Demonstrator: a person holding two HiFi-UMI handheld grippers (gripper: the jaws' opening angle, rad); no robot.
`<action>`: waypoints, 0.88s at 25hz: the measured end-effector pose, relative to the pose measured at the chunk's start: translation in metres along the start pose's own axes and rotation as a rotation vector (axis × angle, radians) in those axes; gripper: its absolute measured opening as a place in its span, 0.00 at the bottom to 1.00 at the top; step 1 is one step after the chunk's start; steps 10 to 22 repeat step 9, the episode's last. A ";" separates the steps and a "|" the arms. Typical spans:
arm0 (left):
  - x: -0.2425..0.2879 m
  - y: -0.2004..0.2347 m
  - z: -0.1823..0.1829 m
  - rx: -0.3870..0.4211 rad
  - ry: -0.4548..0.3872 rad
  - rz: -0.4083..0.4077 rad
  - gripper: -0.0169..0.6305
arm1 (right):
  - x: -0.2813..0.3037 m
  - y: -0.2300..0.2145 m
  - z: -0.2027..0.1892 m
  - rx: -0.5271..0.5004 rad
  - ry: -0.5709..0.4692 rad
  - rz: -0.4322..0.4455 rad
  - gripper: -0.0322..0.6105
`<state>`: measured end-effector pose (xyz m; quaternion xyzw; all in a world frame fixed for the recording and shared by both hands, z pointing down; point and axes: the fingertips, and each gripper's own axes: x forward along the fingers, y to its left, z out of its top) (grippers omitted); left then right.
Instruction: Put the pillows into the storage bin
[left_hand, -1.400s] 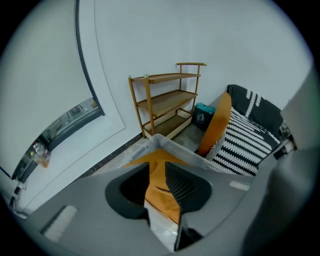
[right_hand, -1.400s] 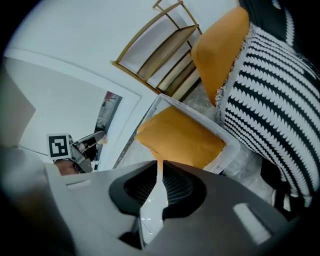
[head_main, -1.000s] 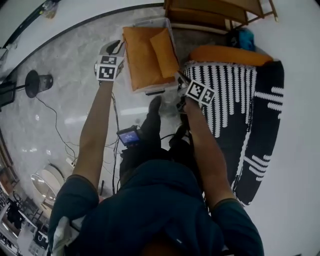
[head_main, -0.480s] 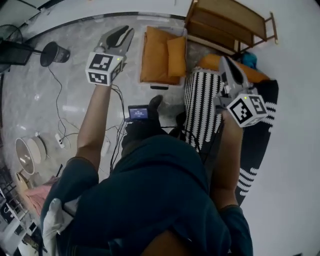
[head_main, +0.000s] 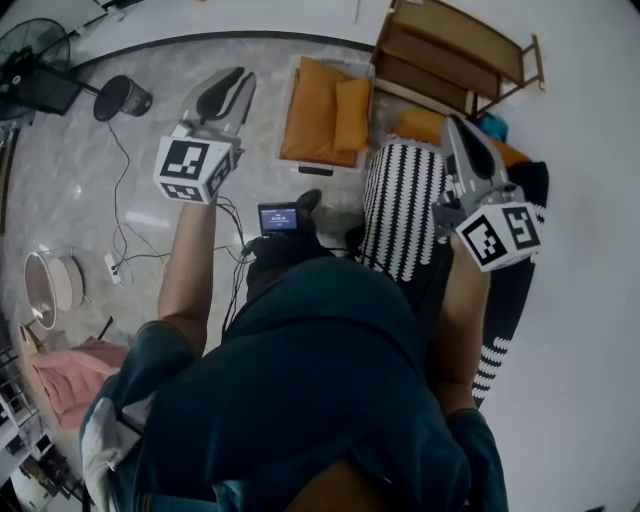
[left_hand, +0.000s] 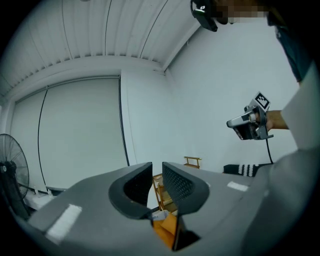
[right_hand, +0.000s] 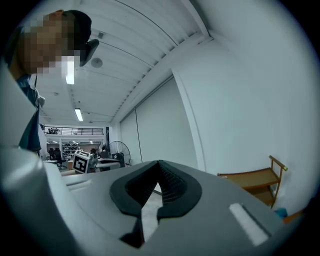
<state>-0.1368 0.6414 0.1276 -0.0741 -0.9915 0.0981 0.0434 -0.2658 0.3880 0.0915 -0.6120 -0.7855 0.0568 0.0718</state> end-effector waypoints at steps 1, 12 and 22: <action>-0.006 -0.007 0.003 0.002 -0.003 0.004 0.12 | -0.008 0.002 0.000 0.001 -0.003 0.003 0.06; -0.040 -0.041 0.013 0.012 0.005 0.028 0.12 | -0.052 0.009 -0.001 0.013 -0.012 0.016 0.06; -0.040 -0.041 0.013 0.012 0.005 0.028 0.12 | -0.052 0.009 -0.001 0.013 -0.012 0.016 0.06</action>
